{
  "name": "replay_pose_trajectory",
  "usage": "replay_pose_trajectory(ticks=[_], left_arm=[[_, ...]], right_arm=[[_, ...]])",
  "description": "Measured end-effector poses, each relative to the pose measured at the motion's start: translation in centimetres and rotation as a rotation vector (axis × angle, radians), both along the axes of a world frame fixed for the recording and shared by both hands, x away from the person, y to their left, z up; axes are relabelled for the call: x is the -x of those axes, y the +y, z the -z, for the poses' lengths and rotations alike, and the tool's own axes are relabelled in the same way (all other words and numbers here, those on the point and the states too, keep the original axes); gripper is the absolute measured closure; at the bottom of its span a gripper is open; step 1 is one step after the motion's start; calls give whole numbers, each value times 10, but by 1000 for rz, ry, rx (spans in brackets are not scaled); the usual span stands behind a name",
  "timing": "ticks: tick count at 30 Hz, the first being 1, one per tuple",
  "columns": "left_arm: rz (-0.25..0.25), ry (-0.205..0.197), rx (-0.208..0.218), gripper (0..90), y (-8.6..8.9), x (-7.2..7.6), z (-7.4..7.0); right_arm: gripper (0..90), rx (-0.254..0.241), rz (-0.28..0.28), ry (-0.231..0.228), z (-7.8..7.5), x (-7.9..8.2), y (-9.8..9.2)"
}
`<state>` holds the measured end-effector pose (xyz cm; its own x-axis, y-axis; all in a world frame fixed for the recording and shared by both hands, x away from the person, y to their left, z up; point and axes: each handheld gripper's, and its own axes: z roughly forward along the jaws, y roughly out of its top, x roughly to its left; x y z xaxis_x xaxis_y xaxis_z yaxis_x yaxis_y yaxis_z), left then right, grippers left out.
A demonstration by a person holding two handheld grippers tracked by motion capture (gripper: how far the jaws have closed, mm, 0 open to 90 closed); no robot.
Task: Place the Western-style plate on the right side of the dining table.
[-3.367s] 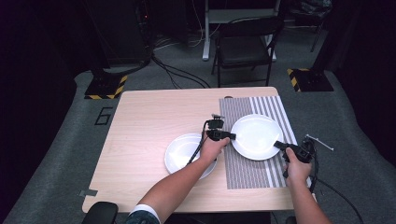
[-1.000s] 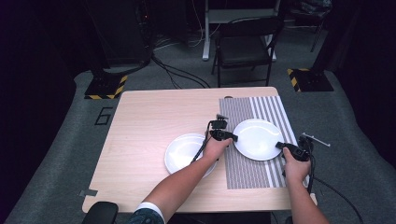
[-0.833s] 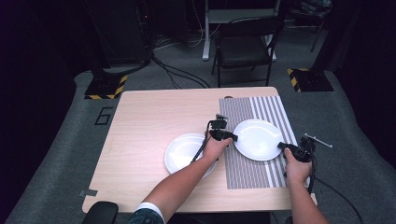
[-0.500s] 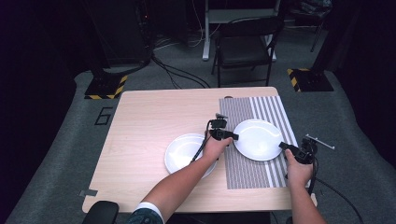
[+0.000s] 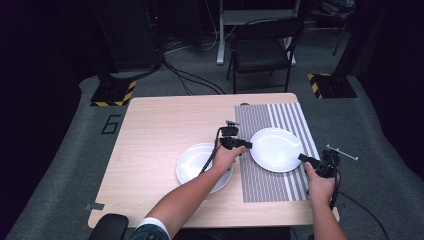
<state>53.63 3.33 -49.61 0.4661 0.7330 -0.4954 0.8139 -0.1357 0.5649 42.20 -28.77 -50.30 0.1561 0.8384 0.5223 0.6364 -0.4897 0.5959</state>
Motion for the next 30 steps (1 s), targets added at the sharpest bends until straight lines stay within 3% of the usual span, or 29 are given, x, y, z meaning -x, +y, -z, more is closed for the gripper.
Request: replay_pose_trajectory(ticks=[9, 11, 26, 30], left_arm=[[-5, -47, -6, 507, 14, 1, -10], [-13, -49, -4, 507, 16, 1, -11], [-21, -90, 5, 513, 40, 3, -28], [-26, -114, 6, 498, 49, 5, -33]], right_arm=[[555, -17, -4, -13, -6, 3, 4], [552, 6, -10, -23, -9, 4, 5], [565, 122, -144, -35, -31, 8, 38], [547, 113, -184, -43, -34, 8, 47]])
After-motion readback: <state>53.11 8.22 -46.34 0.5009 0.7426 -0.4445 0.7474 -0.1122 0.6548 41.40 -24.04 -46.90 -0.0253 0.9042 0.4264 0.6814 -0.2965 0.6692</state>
